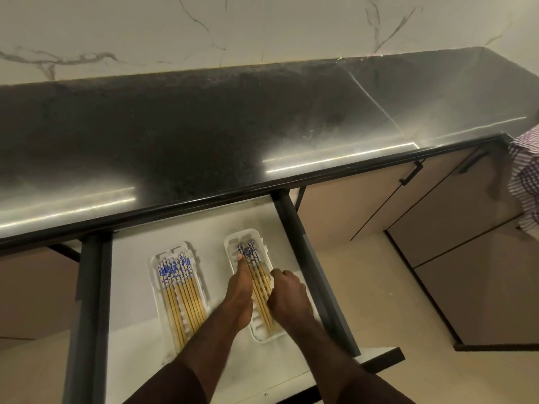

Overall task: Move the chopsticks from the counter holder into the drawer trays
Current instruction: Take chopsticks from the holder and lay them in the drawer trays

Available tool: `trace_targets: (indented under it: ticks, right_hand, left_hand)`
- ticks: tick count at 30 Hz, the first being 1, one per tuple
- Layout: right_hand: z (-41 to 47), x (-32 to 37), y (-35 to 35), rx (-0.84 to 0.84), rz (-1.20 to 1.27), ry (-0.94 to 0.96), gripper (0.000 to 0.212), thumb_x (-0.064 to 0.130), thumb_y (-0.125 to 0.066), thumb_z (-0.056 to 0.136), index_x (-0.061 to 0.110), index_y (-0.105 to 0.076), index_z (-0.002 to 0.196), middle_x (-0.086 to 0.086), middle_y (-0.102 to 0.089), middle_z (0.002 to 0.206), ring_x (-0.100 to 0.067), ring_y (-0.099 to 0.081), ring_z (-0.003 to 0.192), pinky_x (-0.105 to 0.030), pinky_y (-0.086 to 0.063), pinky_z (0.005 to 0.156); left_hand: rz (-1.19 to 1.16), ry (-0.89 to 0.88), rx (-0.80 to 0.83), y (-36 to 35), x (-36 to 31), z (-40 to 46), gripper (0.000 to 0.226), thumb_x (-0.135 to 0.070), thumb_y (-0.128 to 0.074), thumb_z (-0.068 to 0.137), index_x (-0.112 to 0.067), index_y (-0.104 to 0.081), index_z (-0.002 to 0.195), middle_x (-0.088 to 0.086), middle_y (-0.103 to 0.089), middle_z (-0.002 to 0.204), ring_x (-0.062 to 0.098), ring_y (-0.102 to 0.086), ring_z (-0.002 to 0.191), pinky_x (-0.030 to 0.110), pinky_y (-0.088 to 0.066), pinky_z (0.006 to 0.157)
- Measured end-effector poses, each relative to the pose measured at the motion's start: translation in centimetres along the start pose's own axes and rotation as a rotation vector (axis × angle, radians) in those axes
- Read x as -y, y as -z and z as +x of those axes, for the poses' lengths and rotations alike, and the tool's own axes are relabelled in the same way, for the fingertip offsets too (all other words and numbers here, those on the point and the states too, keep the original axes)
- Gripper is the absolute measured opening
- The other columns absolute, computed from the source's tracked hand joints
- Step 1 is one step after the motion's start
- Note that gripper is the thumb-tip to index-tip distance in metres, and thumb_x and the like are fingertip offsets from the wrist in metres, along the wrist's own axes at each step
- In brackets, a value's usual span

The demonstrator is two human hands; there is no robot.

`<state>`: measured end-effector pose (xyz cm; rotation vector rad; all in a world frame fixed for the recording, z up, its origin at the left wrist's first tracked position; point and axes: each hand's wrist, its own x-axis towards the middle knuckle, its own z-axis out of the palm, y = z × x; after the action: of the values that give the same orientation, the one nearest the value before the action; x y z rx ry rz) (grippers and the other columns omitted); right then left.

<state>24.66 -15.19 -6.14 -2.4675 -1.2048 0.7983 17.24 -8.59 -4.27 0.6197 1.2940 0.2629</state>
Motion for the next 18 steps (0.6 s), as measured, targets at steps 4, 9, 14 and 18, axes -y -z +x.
trace_targets:
  ticks: [4,9,14,18]
  right_hand:
    - [-0.3,0.1,2.6,-0.096,0.035,0.001,0.035,0.019,-0.072,0.084,0.022,-0.061,0.118,-0.001,-0.065,0.111,-0.016,-0.065,0.088,-0.032,-0.06,0.073]
    - [-1.5,0.9,5.9,-0.107,0.118,0.114,0.025,0.019,-0.069,0.087,0.019,-0.066,0.112,0.0,-0.069,0.106,-0.008,-0.058,0.075,-0.022,-0.055,0.064]
    - [-4.4,3.5,9.4,-0.098,0.204,0.271,0.028,0.024,-0.067,0.09,0.017,-0.066,0.118,0.0,-0.072,0.107,-0.003,-0.057,0.069,-0.017,-0.049,0.064]
    - [-7.1,6.7,12.1,-0.108,0.278,0.312,0.034,0.017,-0.065,0.092,0.019,-0.062,0.125,-0.001,-0.069,0.119,-0.015,-0.065,0.097,-0.031,-0.055,0.084]
  left_hand:
    - [-0.023,-0.074,-0.002,0.3,-0.9,-2.1,0.065,-0.056,-0.023,0.099,-0.009,-0.045,0.138,0.014,-0.058,0.129,0.024,-0.059,0.103,0.041,-0.038,0.093]
    - [-0.002,-0.182,-0.018,0.3,-1.8,-5.6,0.054,-0.053,-0.028,0.1,-0.011,-0.057,0.118,0.006,-0.063,0.111,0.023,-0.06,0.095,0.041,-0.043,0.094]
    - [-0.012,-0.31,-0.069,0.5,-2.6,-10.0,0.04,-0.041,-0.041,0.101,-0.011,-0.065,0.107,0.01,-0.07,0.111,0.029,-0.064,0.106,0.047,-0.046,0.103]
    - [-0.017,-0.411,-0.13,1.8,-3.5,-13.8,0.029,-0.032,-0.048,0.1,-0.011,-0.065,0.109,0.008,-0.072,0.106,0.026,-0.069,0.097,0.035,-0.057,0.084]
